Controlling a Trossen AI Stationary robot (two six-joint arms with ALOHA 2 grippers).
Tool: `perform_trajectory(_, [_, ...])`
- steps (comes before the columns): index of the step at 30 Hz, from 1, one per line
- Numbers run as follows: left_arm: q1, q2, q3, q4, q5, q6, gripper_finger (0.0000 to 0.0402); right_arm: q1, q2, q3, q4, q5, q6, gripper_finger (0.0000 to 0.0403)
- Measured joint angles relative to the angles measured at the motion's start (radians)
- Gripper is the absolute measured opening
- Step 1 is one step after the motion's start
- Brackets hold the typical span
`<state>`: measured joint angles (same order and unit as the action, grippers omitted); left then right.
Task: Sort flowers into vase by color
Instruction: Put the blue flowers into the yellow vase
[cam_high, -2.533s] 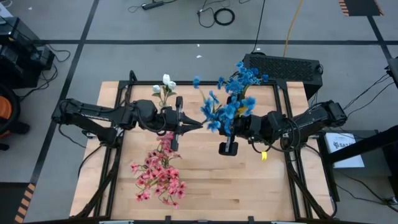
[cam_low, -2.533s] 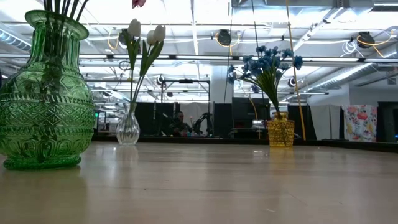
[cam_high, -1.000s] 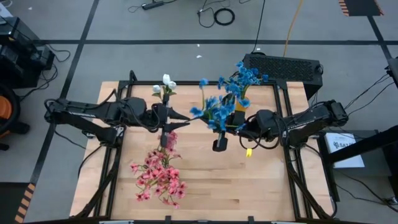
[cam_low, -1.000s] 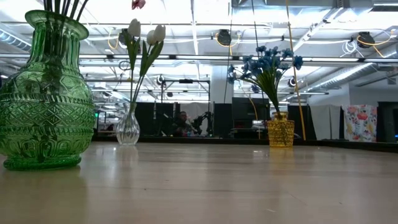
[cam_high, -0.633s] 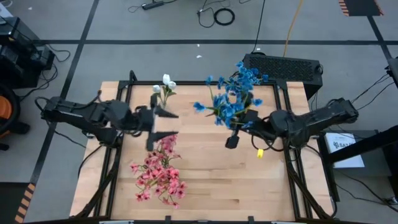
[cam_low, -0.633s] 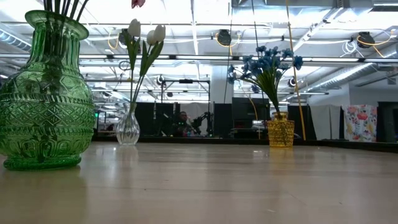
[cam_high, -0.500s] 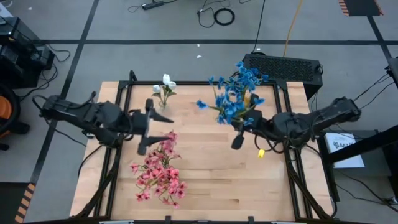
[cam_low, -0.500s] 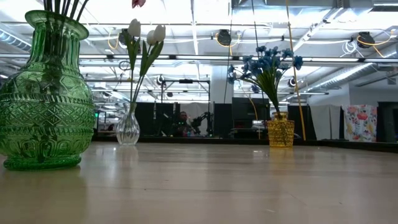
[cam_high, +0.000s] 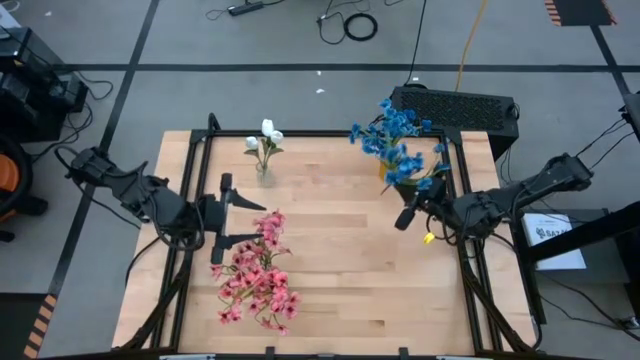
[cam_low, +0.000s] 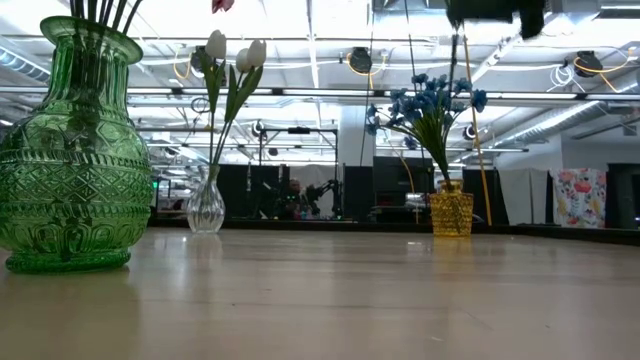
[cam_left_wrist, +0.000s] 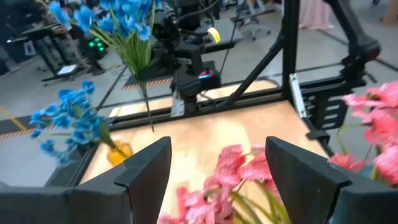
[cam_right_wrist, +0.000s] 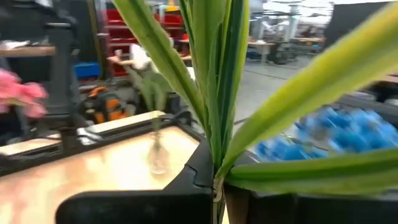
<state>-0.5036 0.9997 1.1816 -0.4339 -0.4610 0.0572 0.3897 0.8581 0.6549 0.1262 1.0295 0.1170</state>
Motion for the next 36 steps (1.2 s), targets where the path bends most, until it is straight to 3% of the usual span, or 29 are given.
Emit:
perform_trajectory(7, [-0.036,0.000,-0.002,-0.006,-0.062,0.000,0.0267,-0.038,-0.151,-0.244,0.215,0.143,-0.006,0.0001])
perform_trajectory(14, [-0.036,0.000,-0.010,-0.021,-0.119,0.000,0.0267,-0.091,-0.195,-0.440,0.571,0.233,-0.127,0.0003])
perform_trajectory(23, [-0.036,0.000,-0.010,-0.022,-0.120,0.001,0.0267,-0.151,-0.193,-0.641,0.979,0.211,-0.202,0.0003])
perform_trajectory(28, [-0.036,0.000,-0.010,-0.026,-0.120,0.004,0.0267,-0.164,-0.196,-0.634,1.137,0.139,-0.335,0.0002])
perform_trajectory(32, [-0.036,0.000,-0.010,-0.021,-0.120,0.005,0.0267,-0.226,-0.189,-0.634,1.155,0.139,-0.346,0.0001])
perform_trajectory(36, [-0.036,0.000,-0.010,-0.020,-0.120,0.004,0.0267,-0.305,-0.173,-0.634,1.152,0.047,-0.322,0.0001])
